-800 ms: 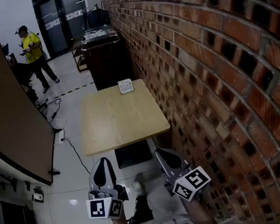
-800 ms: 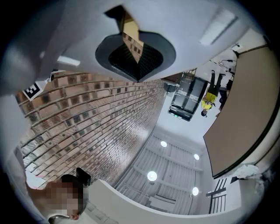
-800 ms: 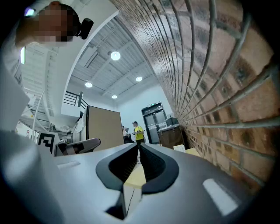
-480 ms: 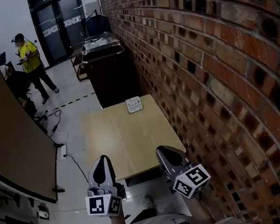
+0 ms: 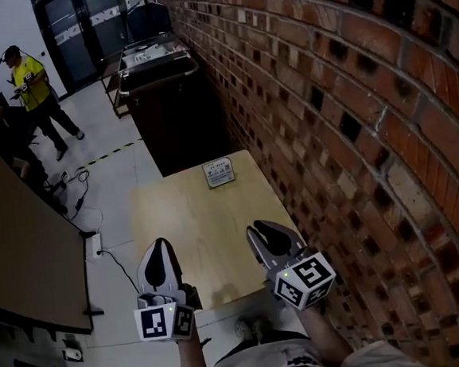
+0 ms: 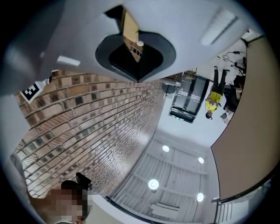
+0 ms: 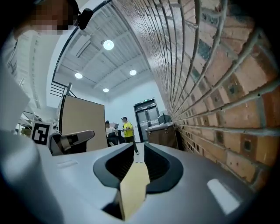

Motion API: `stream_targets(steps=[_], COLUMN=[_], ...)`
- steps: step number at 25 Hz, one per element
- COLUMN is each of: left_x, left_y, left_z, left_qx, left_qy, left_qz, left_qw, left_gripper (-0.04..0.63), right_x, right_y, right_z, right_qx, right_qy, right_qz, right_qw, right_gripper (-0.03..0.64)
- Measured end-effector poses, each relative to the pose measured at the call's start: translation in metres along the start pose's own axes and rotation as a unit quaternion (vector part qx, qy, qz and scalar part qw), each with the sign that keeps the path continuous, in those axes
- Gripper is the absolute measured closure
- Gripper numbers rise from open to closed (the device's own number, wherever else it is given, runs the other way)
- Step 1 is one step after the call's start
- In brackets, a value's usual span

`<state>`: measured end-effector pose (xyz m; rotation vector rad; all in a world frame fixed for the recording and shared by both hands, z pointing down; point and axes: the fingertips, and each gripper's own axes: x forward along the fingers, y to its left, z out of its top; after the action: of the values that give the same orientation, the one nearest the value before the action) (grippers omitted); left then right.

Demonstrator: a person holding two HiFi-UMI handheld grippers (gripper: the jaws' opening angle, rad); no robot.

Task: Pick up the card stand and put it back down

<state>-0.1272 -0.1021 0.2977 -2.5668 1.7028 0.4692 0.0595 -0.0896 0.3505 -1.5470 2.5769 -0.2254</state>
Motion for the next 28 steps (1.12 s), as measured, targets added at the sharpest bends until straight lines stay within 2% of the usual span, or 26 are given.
stream_targets(steps=[5,6,7,8,9,10,11,12,14,16,19,21,24,28], left_x=[0.011,0.013,0.015,0.016,0.017,0.018,0.020,0.021,0.020,0.018,0.022,0.026,0.028,0.032], left_y=[0.011,0.014,0.017,0.021,0.025,0.029,0.034,0.039,0.053,0.067,0.088,0.098,0.111,0.122], left_z=[-0.012,-0.015,-0.020,-0.024,-0.029,-0.034,-0.039,-0.045,-0.059,-0.075,-0.087,-0.092,-0.106,-0.125], left_qx=[-0.001,-0.001,-0.001,-0.001,-0.002,-0.004,-0.004,-0.005,-0.010,-0.023,-0.023,-0.022,-0.023,-0.035], left_qy=[0.009,0.012,0.015,0.020,0.025,0.030,0.037,0.043,0.059,0.076,0.092,0.096,0.112,0.133], left_qz=[0.015,0.017,0.020,0.023,0.026,0.029,0.032,0.036,0.050,0.068,0.082,0.087,0.094,0.103], left_qw=[0.9998,0.9998,0.9997,0.9995,0.9993,0.9991,0.9988,0.9984,0.9969,0.9946,0.9921,0.9913,0.9889,0.9851], left_gripper=[0.591,0.590,0.591,0.590,0.591,0.590,0.590,0.590,0.589,0.589,0.589,0.589,0.590,0.589], right_x=[0.026,0.037,0.051,0.069,0.091,0.115,0.142,0.169,0.215,0.244,0.277,0.296,0.319,0.345], right_y=[-0.023,-0.031,-0.042,-0.056,-0.072,-0.089,-0.106,-0.121,-0.144,-0.160,-0.180,-0.195,-0.212,-0.223], right_z=[-0.011,-0.012,-0.013,-0.015,-0.019,-0.025,-0.035,-0.049,-0.088,-0.129,-0.169,-0.186,-0.197,-0.205], right_qx=[-0.007,-0.008,-0.009,-0.012,-0.020,-0.032,-0.047,-0.060,-0.071,-0.057,-0.026,-0.035,-0.045,-0.004], right_qy=[0.019,0.018,0.018,0.019,0.022,0.030,0.048,0.075,0.143,0.199,0.239,0.267,0.284,0.283], right_qz=[-0.004,-0.009,-0.020,-0.038,-0.059,-0.081,-0.099,-0.112,-0.122,-0.126,-0.145,-0.156,-0.163,-0.163], right_qw=[1.000,1.000,1.000,0.999,0.998,0.996,0.993,0.989,0.980,0.970,0.960,0.950,0.944,0.945], right_gripper=[0.567,0.550,0.490,0.373,0.226,0.131,0.071,0.040,0.040,0.040,0.040,0.040,0.040,0.040])
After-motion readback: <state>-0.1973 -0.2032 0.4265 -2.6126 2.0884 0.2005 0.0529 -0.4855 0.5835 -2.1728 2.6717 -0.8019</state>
